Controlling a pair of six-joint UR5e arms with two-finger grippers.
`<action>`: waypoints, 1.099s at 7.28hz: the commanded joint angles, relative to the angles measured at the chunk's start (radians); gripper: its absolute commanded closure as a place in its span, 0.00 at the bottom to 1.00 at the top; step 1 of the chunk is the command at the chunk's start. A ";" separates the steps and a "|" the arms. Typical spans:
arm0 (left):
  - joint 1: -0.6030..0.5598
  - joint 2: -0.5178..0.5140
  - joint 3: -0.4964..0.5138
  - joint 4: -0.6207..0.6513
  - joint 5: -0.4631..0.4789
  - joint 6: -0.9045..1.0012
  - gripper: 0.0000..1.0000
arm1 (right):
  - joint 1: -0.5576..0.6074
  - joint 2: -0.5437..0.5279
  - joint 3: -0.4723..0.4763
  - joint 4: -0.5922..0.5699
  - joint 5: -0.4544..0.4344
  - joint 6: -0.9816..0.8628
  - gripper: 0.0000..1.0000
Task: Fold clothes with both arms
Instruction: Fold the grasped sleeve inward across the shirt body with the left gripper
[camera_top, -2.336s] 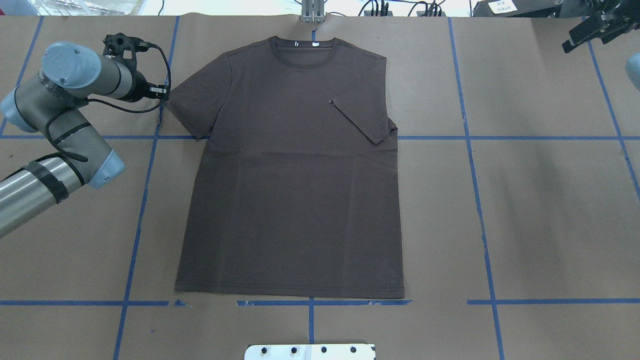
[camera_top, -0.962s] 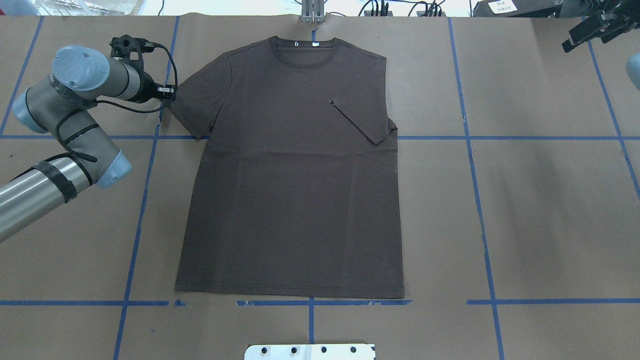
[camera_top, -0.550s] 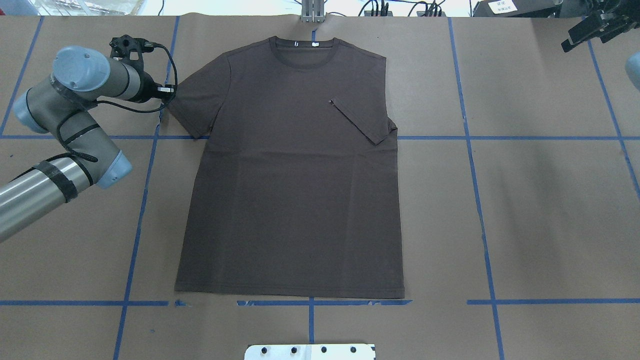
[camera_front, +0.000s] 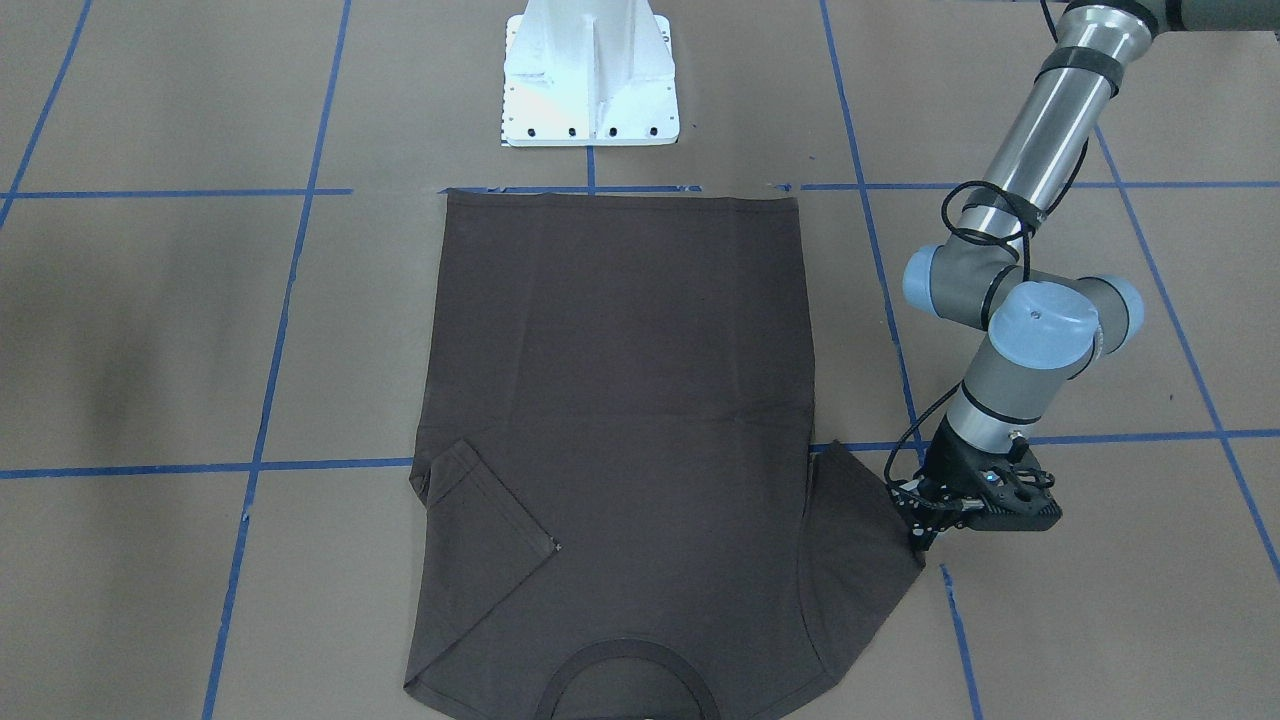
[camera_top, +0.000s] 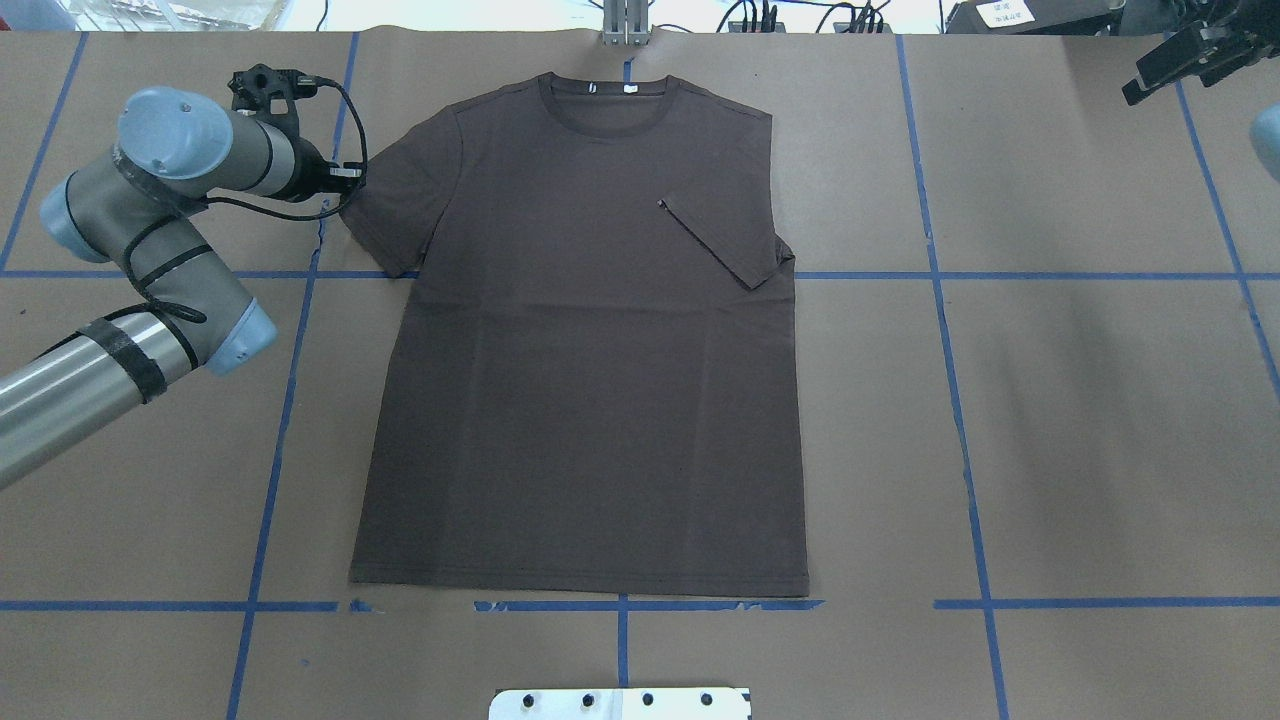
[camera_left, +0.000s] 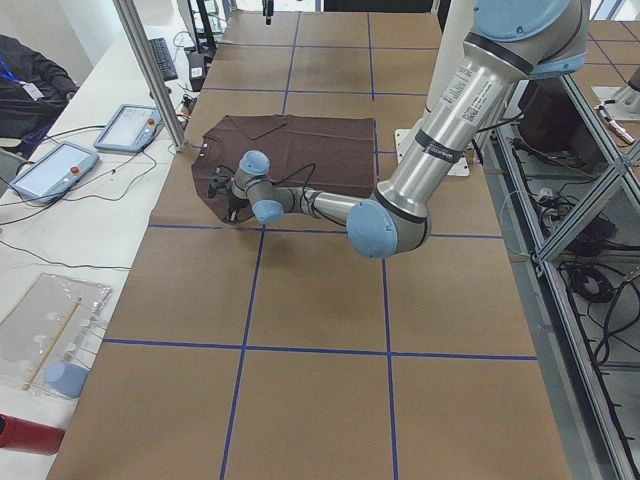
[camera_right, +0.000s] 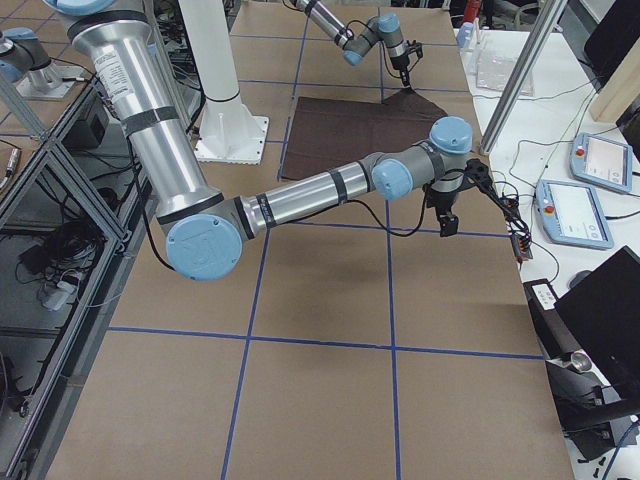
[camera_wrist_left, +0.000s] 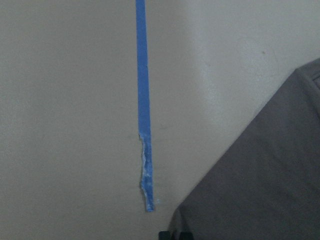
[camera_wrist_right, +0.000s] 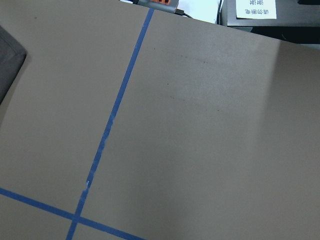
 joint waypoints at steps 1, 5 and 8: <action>0.017 -0.044 -0.061 0.082 -0.003 -0.021 1.00 | 0.000 -0.001 0.003 0.003 -0.002 0.003 0.00; 0.109 -0.228 -0.068 0.335 0.003 -0.143 1.00 | 0.000 -0.009 0.012 0.005 0.003 0.014 0.00; 0.130 -0.259 -0.026 0.337 0.004 -0.069 0.01 | 0.000 -0.011 0.012 0.008 0.002 0.014 0.00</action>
